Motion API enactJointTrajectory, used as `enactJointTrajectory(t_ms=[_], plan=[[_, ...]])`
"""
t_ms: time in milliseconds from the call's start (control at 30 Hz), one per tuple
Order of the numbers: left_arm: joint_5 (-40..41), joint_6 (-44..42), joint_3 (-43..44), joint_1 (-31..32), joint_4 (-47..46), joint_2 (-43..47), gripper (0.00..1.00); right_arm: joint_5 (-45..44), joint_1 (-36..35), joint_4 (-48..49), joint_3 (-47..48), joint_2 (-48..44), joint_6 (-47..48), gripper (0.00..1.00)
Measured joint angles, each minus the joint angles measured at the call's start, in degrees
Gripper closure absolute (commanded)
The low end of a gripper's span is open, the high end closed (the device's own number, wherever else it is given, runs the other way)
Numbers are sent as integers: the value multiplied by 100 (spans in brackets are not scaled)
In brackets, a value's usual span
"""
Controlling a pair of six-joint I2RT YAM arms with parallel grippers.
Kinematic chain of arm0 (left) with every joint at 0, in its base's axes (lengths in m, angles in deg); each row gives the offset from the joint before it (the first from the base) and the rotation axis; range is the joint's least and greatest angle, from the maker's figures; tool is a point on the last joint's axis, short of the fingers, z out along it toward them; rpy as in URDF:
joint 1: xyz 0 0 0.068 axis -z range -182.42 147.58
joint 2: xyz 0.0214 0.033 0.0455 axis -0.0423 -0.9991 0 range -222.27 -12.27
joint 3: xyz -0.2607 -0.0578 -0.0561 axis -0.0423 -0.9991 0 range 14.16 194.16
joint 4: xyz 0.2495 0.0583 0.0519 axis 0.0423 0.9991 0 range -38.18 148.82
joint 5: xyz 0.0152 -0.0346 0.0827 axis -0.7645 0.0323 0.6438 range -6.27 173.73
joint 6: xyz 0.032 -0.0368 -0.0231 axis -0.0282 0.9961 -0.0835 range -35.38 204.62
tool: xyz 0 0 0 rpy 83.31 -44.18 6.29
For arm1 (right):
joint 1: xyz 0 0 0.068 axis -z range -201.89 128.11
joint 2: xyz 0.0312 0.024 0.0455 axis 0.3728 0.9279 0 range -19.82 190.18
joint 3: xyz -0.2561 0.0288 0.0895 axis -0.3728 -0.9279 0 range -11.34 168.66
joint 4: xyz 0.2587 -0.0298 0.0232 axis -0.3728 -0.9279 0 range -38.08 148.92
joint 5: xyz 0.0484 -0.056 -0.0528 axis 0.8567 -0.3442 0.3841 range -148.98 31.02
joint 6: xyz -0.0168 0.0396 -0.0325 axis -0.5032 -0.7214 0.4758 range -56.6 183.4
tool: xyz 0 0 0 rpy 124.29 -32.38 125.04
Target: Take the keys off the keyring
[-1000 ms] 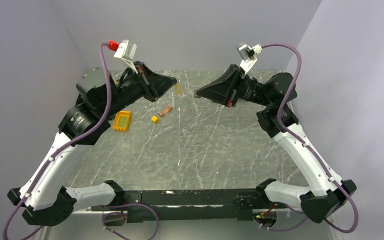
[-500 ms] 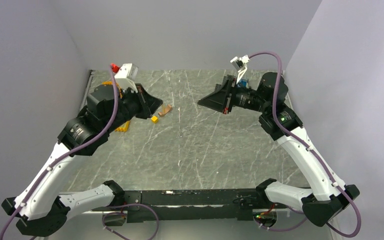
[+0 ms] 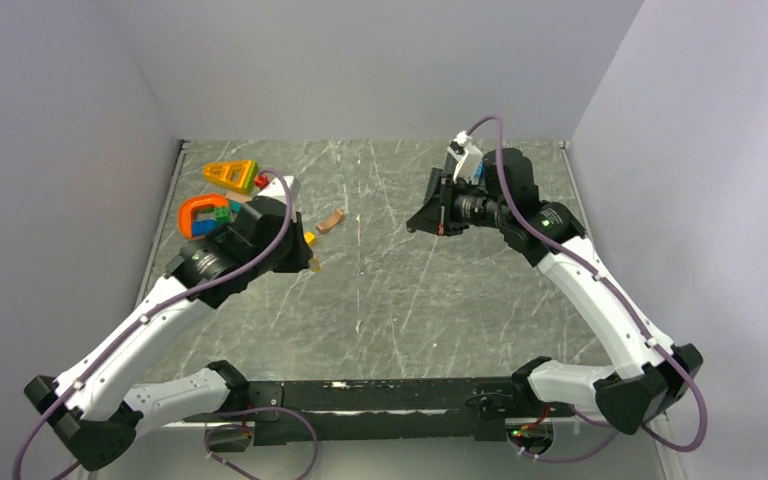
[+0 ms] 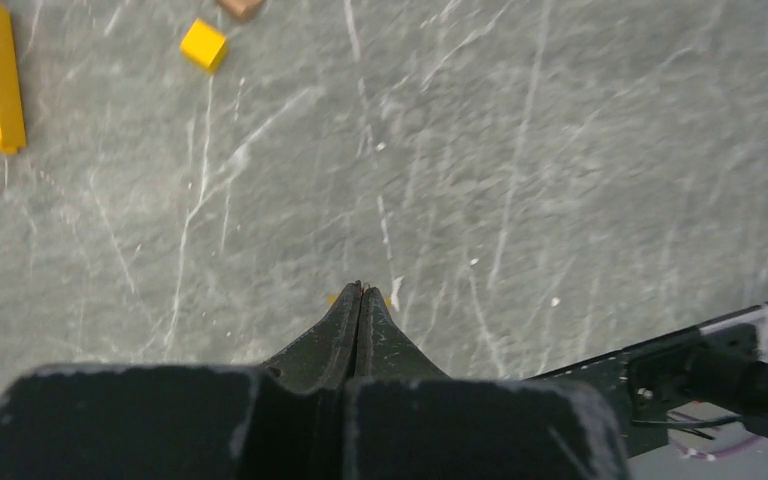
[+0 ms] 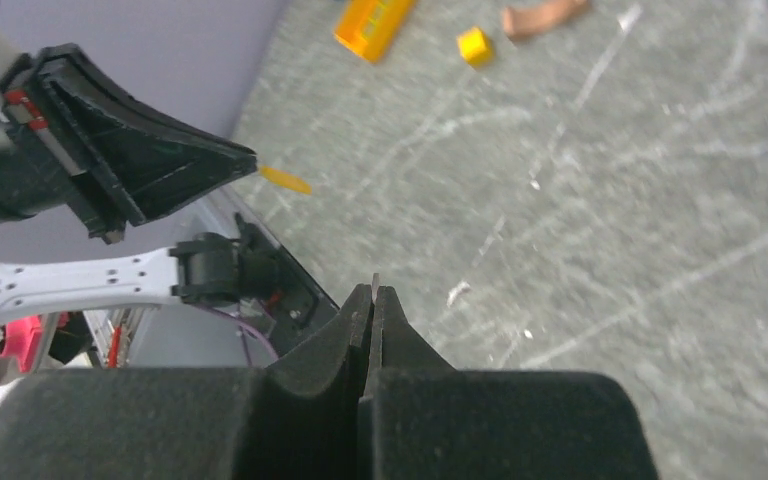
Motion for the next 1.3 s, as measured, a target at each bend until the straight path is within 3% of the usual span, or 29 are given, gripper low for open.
enactJointTrajectory(t_ms=[233,533,700,733,767,833,867,1300], plan=[[-105,146,-542,-321,111,-780,100,-553,0,-844,2,382,79,100],[-503,162,-697,-826,7,-2059,100,-597,0,-1027,4,422,118,100],[-673,133,-680,-951,-114,-2273,91,-608,2,-1056,4,422,131,100],[-684,116,-654,-957,-114,-2308,85,-610,2,-1056,4,422,131,100],[-704,103,-621,-966,-116,-2354,65,-610,4,-1056,4,422,131,100],[-723,52,-549,-981,-114,-2435,11,-612,9,-1056,4,422,133,100],[-730,42,-507,-990,-116,-2474,2,-612,15,-1056,4,422,136,100],[-664,9,151,-1054,-4,-2371,1,-555,59,-1029,-9,483,238,100]])
